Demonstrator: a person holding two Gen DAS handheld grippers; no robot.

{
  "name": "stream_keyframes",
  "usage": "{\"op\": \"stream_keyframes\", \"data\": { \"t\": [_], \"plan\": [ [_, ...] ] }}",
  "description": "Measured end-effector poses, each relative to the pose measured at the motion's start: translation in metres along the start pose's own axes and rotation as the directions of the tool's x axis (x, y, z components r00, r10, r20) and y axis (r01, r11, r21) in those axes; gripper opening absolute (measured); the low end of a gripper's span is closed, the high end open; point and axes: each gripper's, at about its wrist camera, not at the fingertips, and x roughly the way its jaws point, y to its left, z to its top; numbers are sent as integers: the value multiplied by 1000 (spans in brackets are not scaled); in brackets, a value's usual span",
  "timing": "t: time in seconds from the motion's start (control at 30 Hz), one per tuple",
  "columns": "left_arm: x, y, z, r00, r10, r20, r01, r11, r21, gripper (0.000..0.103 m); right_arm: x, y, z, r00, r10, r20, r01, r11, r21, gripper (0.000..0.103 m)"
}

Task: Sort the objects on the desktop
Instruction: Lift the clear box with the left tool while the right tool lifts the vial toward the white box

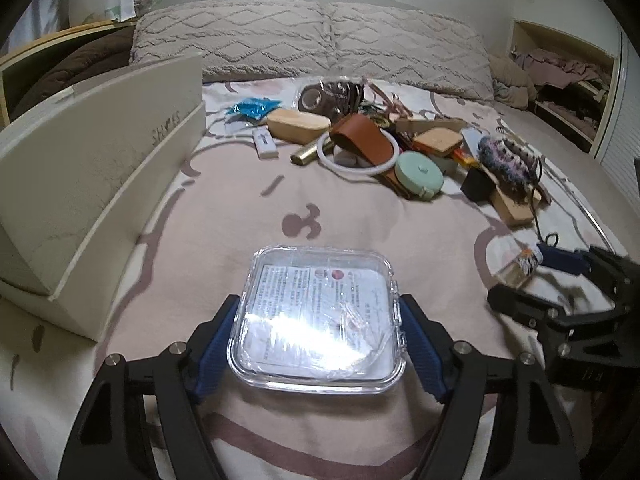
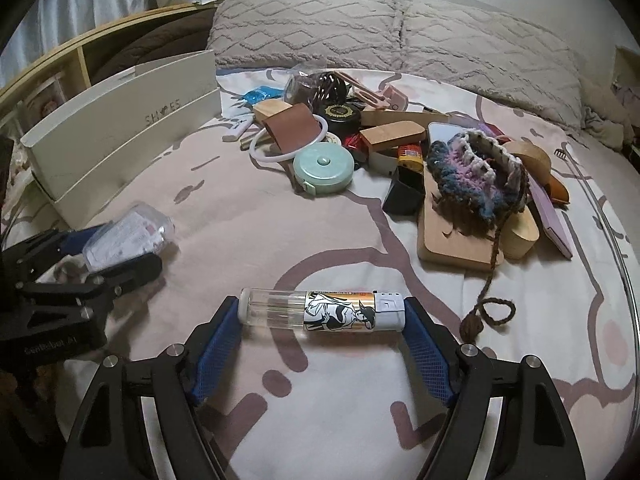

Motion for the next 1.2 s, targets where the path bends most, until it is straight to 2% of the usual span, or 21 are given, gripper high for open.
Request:
{"op": "stream_keyframes", "data": {
  "t": [0.2, 0.57, 0.83, 1.2],
  "plan": [
    [-22, -9, 32, 997, 9, 77, -12, 999, 45, 77, -13, -3, 10, 999, 32, 27, -34, 997, 63, 80],
    [-51, -8, 100, 984, -14, 177, 5, 999, 47, 77, -47, -6, 61, 990, -10, 142, -2, 996, 86, 80],
    [-65, 21, 143, 967, 5, 253, -7, 1000, 7, 77, -63, -2, 105, 975, -5, 221, -18, 994, 103, 80],
    [-83, 85, 175, 946, 91, 313, -82, 996, -42, 77, -63, 36, 157, 961, 89, 261, -110, 992, 65, 80]
  ]
}}
